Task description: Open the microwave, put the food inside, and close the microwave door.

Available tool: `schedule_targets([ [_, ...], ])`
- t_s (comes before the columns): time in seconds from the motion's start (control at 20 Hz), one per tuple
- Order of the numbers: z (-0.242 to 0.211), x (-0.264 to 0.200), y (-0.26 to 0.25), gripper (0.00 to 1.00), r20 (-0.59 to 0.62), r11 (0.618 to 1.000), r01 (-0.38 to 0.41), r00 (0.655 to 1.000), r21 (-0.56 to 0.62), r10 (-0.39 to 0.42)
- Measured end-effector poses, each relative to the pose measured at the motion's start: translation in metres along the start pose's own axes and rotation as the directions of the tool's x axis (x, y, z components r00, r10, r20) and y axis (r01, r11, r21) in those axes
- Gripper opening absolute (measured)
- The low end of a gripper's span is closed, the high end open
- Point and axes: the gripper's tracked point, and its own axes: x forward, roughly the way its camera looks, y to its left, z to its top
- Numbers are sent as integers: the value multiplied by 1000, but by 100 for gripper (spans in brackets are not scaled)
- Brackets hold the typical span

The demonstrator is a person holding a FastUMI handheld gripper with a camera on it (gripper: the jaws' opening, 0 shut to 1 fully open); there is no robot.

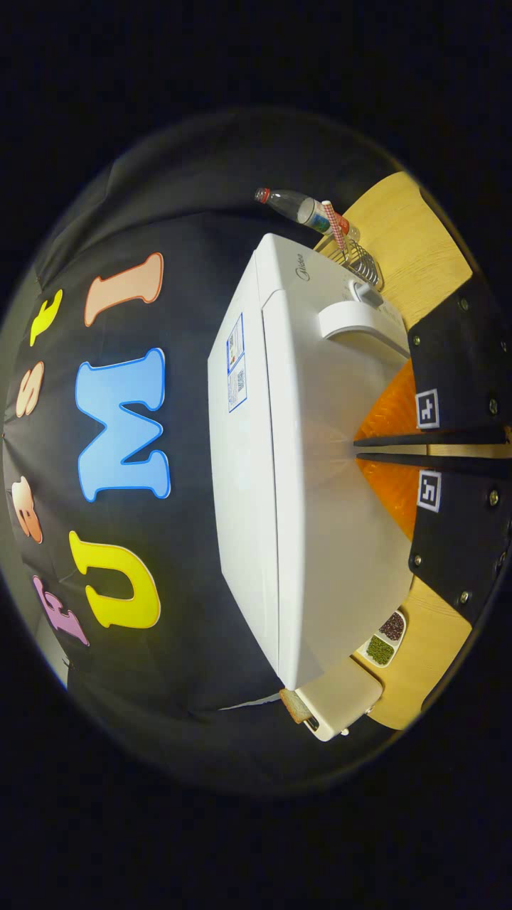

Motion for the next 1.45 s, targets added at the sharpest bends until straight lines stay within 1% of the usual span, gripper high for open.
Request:
schedule_targets([
  [0.1,17,-28,1,7,61,1000,10,998,-28,-8],
  [0.35,35,-97,9,7,157,999,8,988,-54,0],
  [0.55,37,-154,8,7,211,999,16,978,-49,-5],
  [0.65,36,-184,4,7,246,998,40,969,-50,-27],
  [0.7,37,-198,5,7,261,998,38,965,-47,-25],
  [0.75,36,-214,9,17,275,999,24,961,-43,-12],
  [0.8,35,-226,12,34,284,999,13,959,-48,1],
  [0.85,33,-234,12,56,288,998,17,958,-58,0],
  [0.9,29,-245,8,79,302,996,42,953,-75,-18],
  [0.95,31,-255,5,99,320,994,63,947,-92,-31],
  [1.0,32,-264,6,97,336,992,71,941,-104,-33],
  [1.2,25,-287,13,97,360,993,40,933,-112,3],
  [1.35,31,-298,12,97,368,994,44,930,-102,-3],
  [1.45,39,-305,9,97,388,996,49,922,-77,-15],
])
